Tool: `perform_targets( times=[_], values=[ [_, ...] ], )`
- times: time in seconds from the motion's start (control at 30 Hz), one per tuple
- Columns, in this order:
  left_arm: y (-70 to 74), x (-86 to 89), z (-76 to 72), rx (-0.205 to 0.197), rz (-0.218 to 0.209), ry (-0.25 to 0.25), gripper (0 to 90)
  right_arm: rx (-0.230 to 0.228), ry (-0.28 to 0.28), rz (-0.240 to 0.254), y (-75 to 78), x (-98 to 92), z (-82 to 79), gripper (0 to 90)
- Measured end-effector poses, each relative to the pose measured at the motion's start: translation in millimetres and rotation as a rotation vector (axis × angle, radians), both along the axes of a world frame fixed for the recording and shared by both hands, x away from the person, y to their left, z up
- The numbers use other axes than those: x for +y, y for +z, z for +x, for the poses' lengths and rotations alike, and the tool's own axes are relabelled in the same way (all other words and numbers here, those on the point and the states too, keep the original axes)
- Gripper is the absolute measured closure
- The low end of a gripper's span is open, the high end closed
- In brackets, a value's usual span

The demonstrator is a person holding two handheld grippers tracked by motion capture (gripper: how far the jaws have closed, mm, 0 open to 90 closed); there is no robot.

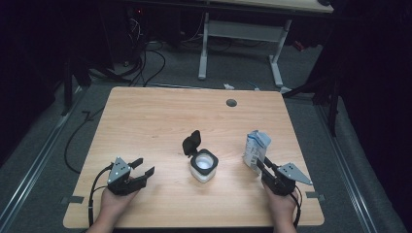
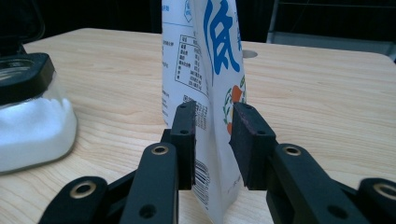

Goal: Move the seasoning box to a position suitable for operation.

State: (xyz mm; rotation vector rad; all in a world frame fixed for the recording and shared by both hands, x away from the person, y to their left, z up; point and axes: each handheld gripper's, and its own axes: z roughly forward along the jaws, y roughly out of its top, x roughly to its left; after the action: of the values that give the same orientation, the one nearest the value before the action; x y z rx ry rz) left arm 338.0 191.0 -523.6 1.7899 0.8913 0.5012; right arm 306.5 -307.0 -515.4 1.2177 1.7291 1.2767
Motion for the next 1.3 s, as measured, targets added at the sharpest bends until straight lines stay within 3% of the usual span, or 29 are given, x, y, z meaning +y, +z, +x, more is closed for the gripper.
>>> perform_targets(
  times=[0.57, 0.9, 1.3],
  values=[
    [0.2, -2.8, 0.7, 0.017, 0.0, -0.006, 40.7, 0.039, -0.018, -0.053, -1.8, 1.4, -24.6, 65.3],
    [1.5, -5.1, 0.2, 0.017, 0.001, -0.004, 40.8, 0.05, -0.024, -0.071, -1.3, 6.3, -43.6, 67.4],
    [2.7, -7.9, 0.6, 0.022, 0.003, 0.002, 43.2, 0.078, 0.071, -0.087, -2.7, 33.9, -37.0, 70.1]
  ],
)
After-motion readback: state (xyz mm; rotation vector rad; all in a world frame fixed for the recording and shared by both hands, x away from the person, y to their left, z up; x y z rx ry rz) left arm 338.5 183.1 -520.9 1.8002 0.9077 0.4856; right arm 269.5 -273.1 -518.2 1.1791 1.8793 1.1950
